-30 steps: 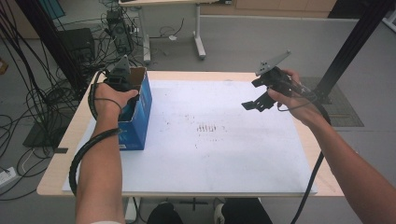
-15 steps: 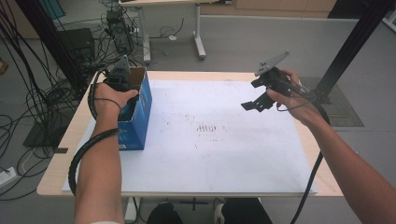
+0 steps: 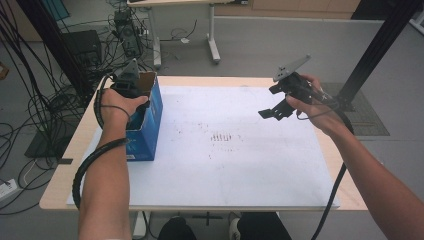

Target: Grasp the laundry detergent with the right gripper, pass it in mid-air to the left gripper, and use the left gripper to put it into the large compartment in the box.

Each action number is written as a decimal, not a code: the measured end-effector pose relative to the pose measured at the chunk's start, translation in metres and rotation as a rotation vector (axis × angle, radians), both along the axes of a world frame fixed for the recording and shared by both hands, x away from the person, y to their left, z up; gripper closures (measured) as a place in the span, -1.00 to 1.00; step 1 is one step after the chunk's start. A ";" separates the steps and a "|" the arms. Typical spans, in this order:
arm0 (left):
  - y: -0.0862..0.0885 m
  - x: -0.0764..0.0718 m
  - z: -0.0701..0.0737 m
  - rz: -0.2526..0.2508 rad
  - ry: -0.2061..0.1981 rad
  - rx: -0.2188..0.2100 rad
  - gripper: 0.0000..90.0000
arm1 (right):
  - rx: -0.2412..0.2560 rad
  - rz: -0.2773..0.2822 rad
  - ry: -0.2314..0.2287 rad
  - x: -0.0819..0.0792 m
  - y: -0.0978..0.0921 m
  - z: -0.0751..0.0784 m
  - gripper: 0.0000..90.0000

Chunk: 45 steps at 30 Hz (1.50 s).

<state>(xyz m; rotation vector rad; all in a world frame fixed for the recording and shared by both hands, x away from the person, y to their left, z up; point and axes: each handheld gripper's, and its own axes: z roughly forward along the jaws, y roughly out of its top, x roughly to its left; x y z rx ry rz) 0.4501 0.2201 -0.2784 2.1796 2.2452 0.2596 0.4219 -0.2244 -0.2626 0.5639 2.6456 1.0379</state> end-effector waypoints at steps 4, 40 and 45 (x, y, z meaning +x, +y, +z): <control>-0.002 -0.002 0.010 -0.007 -0.012 0.011 -0.36 | 0.008 0.003 -0.002 -0.001 0.001 0.000 -0.95; -0.103 0.017 0.094 -0.250 -0.144 0.009 -0.67 | -0.108 -0.146 0.083 0.016 -0.021 0.013 -0.95; -0.120 0.028 0.094 -0.274 -0.147 0.013 -0.69 | -0.142 -0.175 0.098 0.018 -0.030 0.014 -0.95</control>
